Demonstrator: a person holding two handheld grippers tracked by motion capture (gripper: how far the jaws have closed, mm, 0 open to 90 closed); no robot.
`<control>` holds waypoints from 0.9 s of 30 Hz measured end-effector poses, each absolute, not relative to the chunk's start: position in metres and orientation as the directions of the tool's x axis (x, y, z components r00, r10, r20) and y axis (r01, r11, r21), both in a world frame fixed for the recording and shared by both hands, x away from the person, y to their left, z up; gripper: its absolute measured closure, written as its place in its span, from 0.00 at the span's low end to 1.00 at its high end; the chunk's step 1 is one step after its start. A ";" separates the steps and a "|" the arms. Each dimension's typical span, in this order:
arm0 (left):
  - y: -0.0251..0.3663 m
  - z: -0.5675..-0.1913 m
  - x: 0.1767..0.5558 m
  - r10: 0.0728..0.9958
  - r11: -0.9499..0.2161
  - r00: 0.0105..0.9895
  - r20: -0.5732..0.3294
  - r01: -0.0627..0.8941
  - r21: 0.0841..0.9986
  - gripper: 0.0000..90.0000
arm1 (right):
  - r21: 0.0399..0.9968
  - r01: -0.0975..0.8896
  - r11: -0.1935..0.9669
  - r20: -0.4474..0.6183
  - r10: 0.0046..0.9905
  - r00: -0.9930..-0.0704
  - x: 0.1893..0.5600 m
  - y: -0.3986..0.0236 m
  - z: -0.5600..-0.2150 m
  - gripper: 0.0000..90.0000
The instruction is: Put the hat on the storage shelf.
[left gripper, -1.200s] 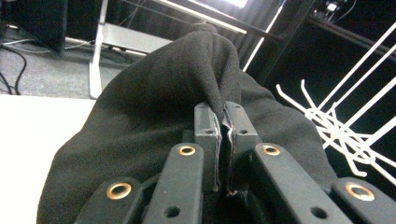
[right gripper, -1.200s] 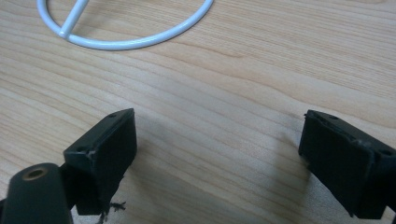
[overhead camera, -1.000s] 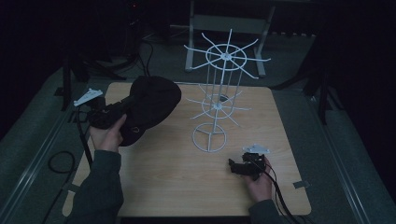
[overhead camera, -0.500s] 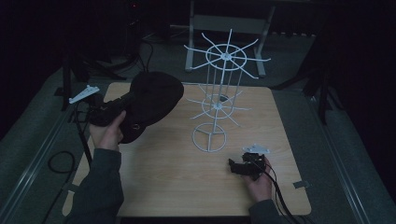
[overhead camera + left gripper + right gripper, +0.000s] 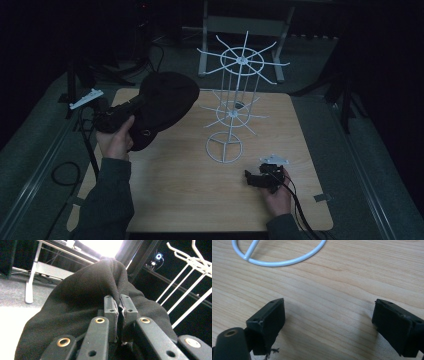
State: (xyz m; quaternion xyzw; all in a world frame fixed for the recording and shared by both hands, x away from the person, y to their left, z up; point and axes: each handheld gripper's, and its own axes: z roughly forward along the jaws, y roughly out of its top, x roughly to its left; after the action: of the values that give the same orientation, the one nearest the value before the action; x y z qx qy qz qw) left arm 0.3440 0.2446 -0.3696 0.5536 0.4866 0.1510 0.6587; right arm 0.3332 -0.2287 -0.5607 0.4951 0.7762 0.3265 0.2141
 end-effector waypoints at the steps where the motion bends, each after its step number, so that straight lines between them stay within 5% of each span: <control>1: 0.245 -0.369 0.344 0.736 0.343 0.483 -0.474 0.338 0.877 0.96 | 0.719 0.629 0.297 -0.010 0.908 -0.418 0.333 -0.229 -0.561 0.12; 27: 0.250 -0.365 0.343 0.662 0.404 0.568 -0.488 0.279 0.871 0.96 | 0.719 0.629 0.297 -0.009 0.908 -0.418 0.333 -0.229 -0.561 0.12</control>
State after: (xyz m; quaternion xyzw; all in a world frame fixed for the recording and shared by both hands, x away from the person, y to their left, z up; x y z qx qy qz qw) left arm 0.3426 0.2501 -0.3646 0.5291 0.4446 0.1352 0.7100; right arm 0.3332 -0.2287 -0.5607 0.4951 0.7762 0.3265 0.2141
